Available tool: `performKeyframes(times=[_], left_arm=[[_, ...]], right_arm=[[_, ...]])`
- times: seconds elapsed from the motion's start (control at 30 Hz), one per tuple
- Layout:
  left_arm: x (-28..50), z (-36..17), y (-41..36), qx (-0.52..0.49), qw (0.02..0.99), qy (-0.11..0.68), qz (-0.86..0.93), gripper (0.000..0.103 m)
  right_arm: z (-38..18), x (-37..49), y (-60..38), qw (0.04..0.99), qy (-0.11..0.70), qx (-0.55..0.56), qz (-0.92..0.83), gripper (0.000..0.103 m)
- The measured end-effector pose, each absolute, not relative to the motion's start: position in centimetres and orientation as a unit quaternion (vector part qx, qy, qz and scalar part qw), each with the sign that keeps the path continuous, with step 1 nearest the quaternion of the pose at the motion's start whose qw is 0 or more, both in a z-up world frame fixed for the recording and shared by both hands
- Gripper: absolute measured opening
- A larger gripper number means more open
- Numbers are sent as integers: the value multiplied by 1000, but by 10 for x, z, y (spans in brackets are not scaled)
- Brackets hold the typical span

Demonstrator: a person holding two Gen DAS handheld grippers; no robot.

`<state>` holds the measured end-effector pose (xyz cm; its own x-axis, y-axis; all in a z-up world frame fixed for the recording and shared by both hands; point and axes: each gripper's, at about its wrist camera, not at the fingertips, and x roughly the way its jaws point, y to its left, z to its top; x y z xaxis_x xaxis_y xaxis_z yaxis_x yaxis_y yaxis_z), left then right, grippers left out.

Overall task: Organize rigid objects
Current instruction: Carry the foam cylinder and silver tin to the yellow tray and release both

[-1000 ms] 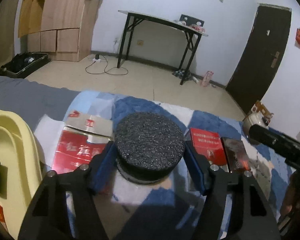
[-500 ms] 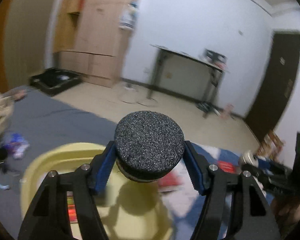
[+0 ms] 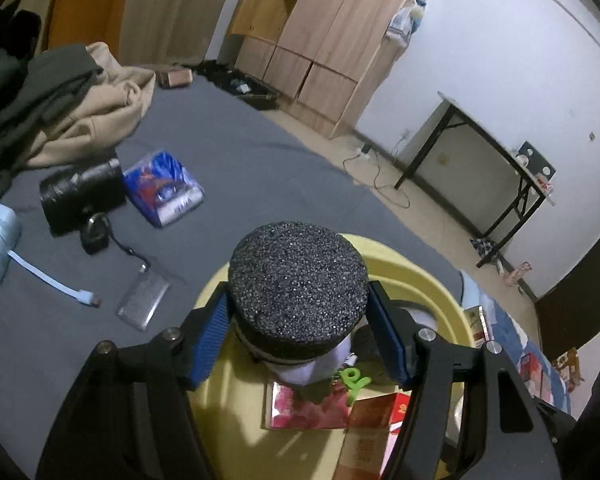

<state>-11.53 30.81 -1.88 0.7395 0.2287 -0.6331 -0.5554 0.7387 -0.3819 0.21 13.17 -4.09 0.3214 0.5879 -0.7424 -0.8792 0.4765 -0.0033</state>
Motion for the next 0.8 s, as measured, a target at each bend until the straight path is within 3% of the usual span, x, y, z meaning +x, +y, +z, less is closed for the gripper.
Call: performKeyframes(times=[0.23, 0.3, 0.37, 0.43, 0.5, 0.8], left_arm=[[-116, -13, 303, -281, 887, 289, 227, 69], [-114, -11, 300, -278, 887, 293, 222, 77], [-111, -11, 299, -278, 888, 292, 221, 97], [-112, -6, 297, -277, 892, 284, 215, 99], [-113, -1, 294, -277, 894, 282, 210, 101], [-102, 57, 219, -167, 934, 283, 139, 103]], right_arm=[[-64, -2, 173, 770, 366, -247, 460, 55], [-69, -6, 178, 772, 368, -255, 451, 55], [-74, -4, 182, 771, 371, -254, 451, 55], [-72, -5, 184, 774, 367, -250, 452, 58], [-66, -6, 182, 779, 358, -246, 453, 86], [13, -5, 70, 849, 303, -146, 409, 103]])
